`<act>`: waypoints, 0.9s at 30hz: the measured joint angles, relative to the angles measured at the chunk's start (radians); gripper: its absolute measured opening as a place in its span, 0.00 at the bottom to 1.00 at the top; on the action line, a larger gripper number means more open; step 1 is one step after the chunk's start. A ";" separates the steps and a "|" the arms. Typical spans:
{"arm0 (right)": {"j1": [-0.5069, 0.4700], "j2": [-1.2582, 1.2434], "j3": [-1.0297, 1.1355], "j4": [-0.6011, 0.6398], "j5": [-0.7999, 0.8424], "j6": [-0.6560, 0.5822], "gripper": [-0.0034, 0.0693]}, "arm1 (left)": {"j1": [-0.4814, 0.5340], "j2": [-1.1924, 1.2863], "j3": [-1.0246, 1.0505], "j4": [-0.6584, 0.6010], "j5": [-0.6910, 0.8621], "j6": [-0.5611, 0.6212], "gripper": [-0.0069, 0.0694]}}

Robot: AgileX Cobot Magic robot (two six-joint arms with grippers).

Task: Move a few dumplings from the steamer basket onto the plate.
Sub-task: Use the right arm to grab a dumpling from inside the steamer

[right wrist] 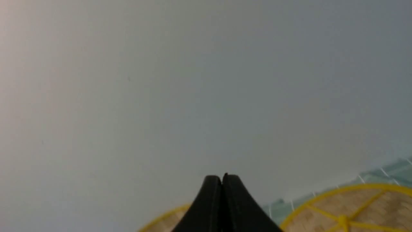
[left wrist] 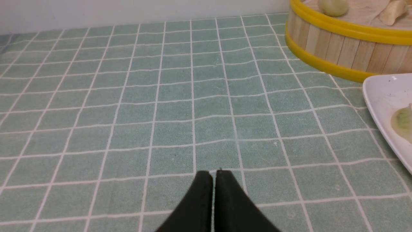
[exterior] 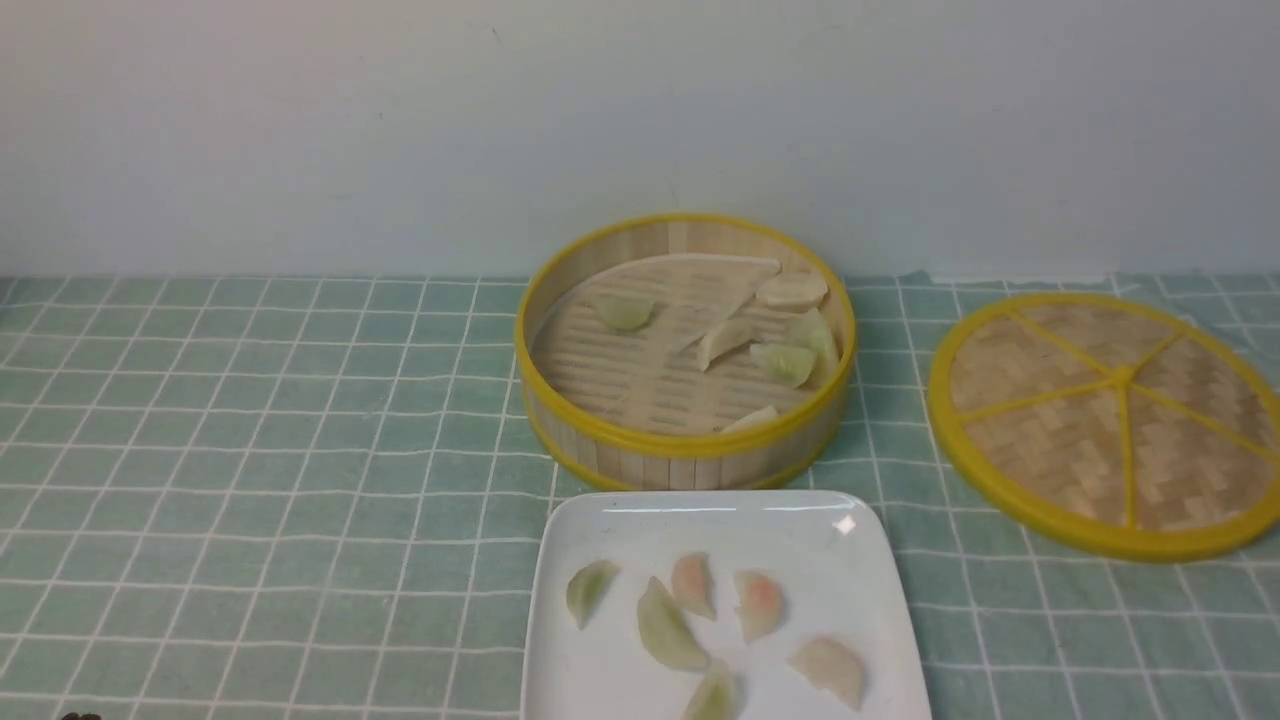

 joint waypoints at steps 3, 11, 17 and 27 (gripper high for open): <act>0.061 0.231 -0.214 -0.002 0.275 -0.124 0.03 | 0.000 0.000 0.000 0.000 0.000 0.000 0.08; 0.162 0.789 -0.641 0.039 0.594 -0.457 0.03 | 0.000 0.000 0.000 0.000 0.000 0.000 0.08; 0.255 1.146 -0.950 0.088 0.694 -0.582 0.03 | 0.000 0.000 0.000 0.000 0.000 0.000 0.08; 0.385 1.618 -1.387 0.008 0.827 -0.594 0.03 | 0.000 0.000 0.000 0.000 0.000 0.000 0.08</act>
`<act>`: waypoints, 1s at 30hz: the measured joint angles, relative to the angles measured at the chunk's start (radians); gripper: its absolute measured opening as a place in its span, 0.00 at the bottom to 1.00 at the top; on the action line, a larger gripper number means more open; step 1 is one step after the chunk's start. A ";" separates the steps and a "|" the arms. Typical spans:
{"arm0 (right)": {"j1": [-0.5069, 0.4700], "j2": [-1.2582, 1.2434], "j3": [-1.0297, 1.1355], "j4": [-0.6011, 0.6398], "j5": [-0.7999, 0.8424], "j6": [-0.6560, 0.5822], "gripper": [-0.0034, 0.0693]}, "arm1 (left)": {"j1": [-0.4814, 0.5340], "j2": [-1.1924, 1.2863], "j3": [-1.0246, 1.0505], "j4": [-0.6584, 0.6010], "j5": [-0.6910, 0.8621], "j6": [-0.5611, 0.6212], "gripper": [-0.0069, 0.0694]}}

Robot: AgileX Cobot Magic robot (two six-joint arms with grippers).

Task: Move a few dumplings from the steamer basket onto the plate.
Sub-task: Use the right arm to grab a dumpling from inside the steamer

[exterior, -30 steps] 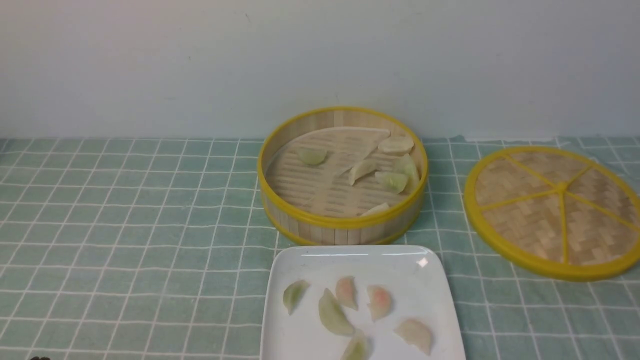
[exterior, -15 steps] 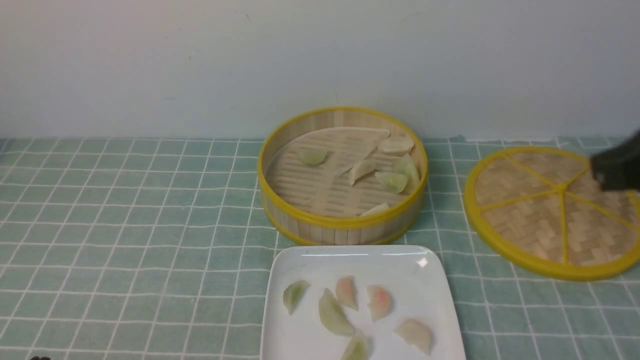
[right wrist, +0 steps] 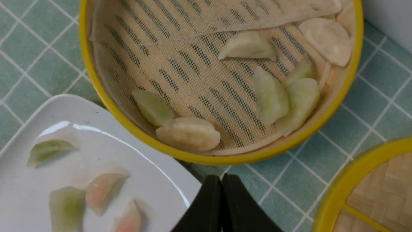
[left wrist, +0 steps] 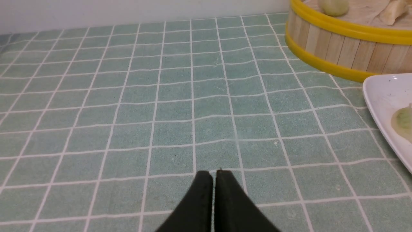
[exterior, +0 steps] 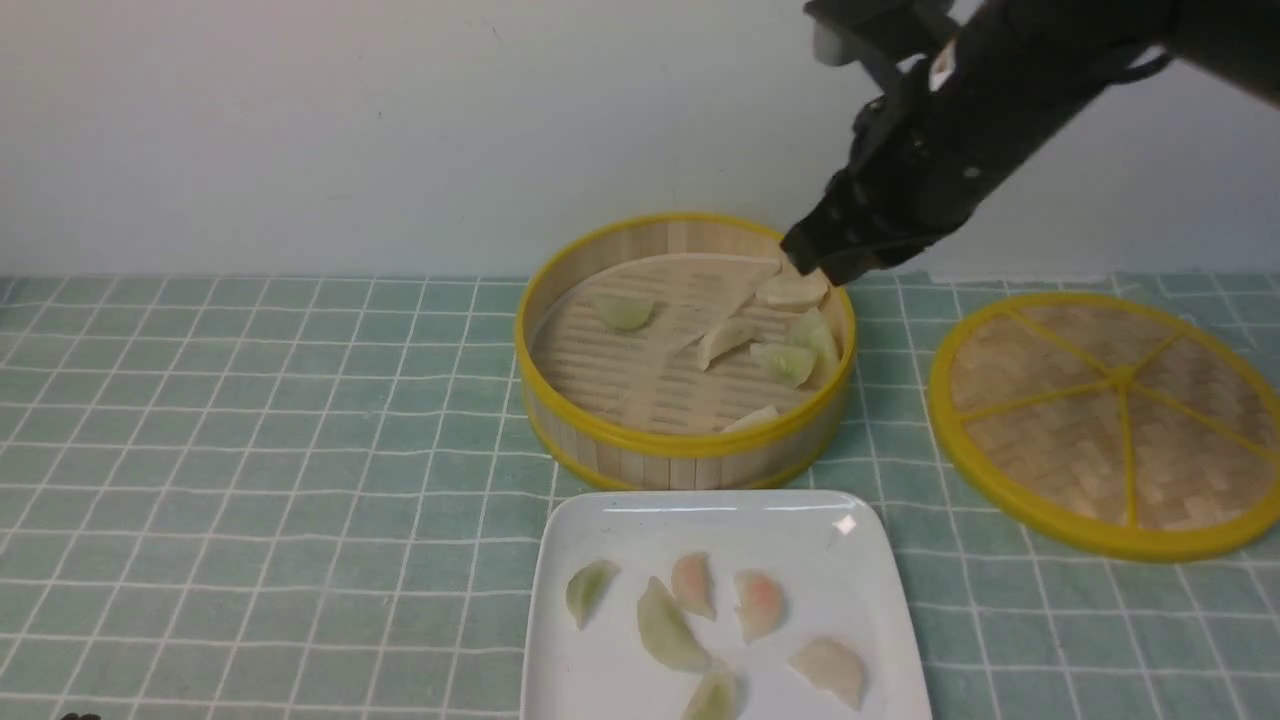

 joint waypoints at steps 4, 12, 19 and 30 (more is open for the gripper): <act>0.001 0.134 -0.123 -0.020 0.029 -0.021 0.03 | 0.000 0.000 0.000 0.000 0.000 0.000 0.08; 0.001 0.308 -0.186 -0.078 0.015 -0.048 0.12 | 0.000 0.000 0.000 0.000 0.000 0.000 0.08; 0.001 0.393 -0.193 -0.124 -0.128 -0.042 0.50 | 0.000 0.000 0.000 0.000 0.000 0.000 0.08; 0.002 0.454 -0.200 -0.146 -0.122 0.010 0.60 | 0.000 0.000 0.000 0.000 0.000 0.000 0.08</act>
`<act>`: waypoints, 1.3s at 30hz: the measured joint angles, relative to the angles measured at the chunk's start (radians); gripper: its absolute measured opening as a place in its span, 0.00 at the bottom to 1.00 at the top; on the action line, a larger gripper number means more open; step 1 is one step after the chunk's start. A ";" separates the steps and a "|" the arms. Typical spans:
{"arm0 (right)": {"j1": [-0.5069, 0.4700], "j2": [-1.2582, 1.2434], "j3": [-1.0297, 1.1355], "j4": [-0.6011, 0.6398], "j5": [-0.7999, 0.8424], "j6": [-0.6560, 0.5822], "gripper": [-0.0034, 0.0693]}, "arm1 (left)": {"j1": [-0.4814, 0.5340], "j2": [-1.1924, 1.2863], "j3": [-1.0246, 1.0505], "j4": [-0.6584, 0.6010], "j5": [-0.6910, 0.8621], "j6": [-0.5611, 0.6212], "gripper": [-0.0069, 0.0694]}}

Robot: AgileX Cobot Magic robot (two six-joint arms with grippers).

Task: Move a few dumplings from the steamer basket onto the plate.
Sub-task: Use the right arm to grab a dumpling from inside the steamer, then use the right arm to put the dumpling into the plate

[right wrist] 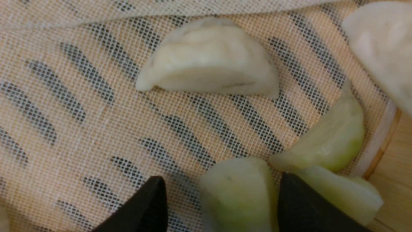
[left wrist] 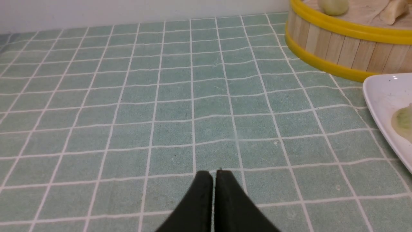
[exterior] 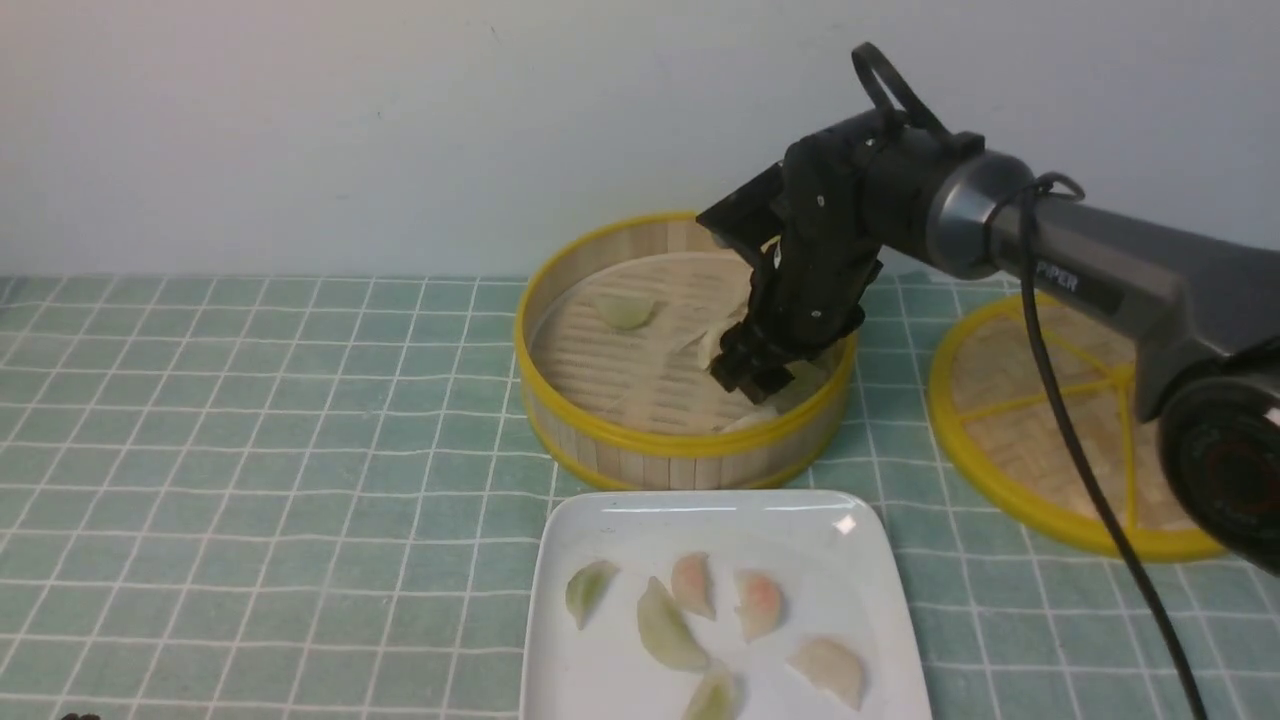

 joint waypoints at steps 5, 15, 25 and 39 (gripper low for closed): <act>0.000 0.000 -0.040 -0.005 0.067 0.009 0.30 | 0.000 0.000 0.000 0.000 0.000 0.000 0.08; 0.000 -0.183 -0.111 0.169 0.165 -0.002 0.32 | 0.000 0.000 0.000 0.000 0.000 0.000 0.08; 0.033 -0.443 0.368 0.347 0.168 -0.055 0.32 | 0.000 0.000 0.000 0.000 0.000 0.000 0.08; 0.049 -0.351 0.570 0.257 0.067 -0.014 0.39 | 0.000 0.000 0.000 0.000 0.000 0.000 0.08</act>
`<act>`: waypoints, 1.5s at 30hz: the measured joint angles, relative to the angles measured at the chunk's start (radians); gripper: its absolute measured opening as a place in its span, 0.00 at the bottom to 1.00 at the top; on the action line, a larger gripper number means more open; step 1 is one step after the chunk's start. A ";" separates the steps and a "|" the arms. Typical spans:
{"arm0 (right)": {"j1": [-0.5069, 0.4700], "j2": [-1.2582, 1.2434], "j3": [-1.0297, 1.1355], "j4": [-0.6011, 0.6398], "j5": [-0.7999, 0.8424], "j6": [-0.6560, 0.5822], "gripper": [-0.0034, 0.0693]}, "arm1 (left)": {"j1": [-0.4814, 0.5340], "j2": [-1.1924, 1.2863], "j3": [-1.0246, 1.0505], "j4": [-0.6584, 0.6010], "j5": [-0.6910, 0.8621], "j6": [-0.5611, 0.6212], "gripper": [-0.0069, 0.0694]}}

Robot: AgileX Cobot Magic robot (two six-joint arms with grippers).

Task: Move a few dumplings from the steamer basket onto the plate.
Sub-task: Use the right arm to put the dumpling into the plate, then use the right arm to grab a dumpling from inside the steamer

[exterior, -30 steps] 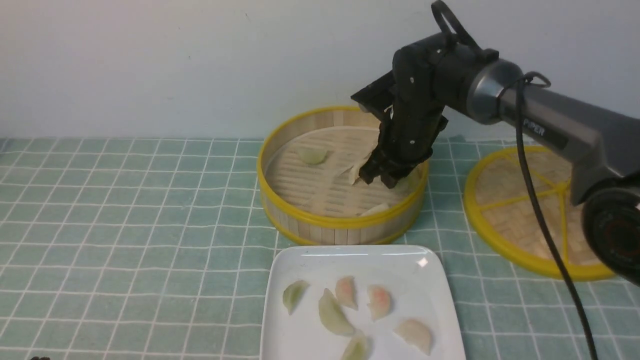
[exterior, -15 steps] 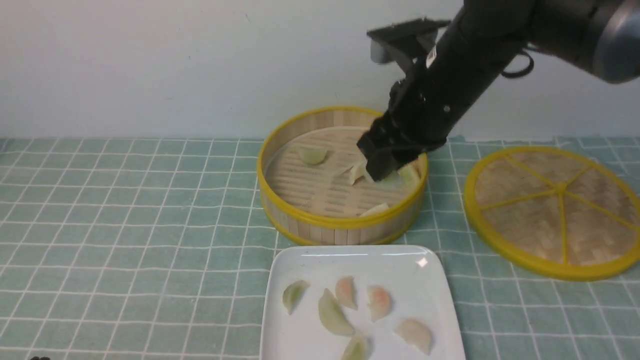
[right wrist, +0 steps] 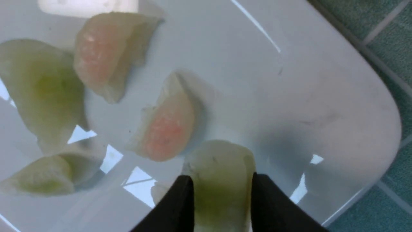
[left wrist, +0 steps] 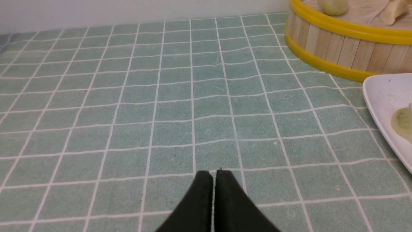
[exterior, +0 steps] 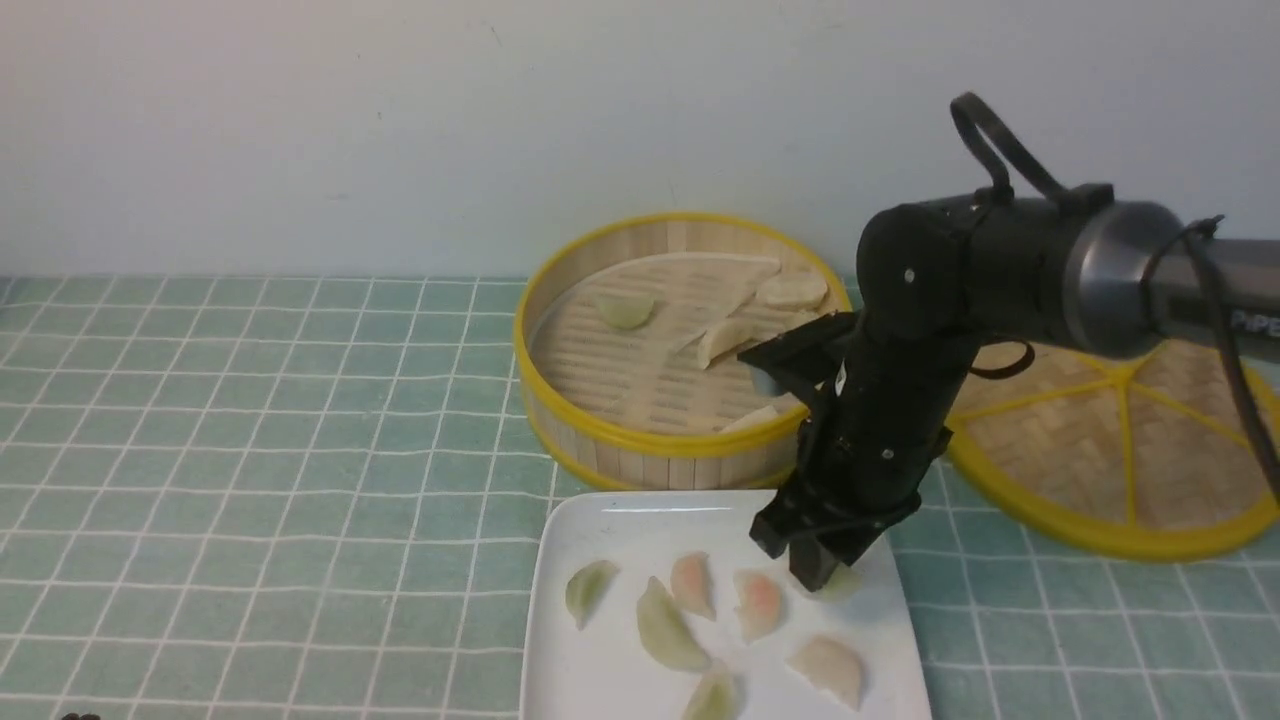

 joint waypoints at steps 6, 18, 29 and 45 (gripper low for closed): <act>0.000 0.000 -0.078 0.000 0.047 0.003 0.63 | 0.000 0.000 0.000 0.000 0.000 0.000 0.08; -0.024 0.107 -0.514 -0.159 -0.029 0.070 0.69 | 0.000 0.000 0.000 0.000 0.000 0.000 0.08; -0.054 0.335 -0.625 -0.321 -0.042 0.089 0.69 | 0.000 0.000 0.000 0.000 0.000 0.000 0.08; -0.054 0.401 -0.633 -0.386 -0.082 0.109 0.41 | 0.000 0.000 0.000 0.000 0.000 0.000 0.08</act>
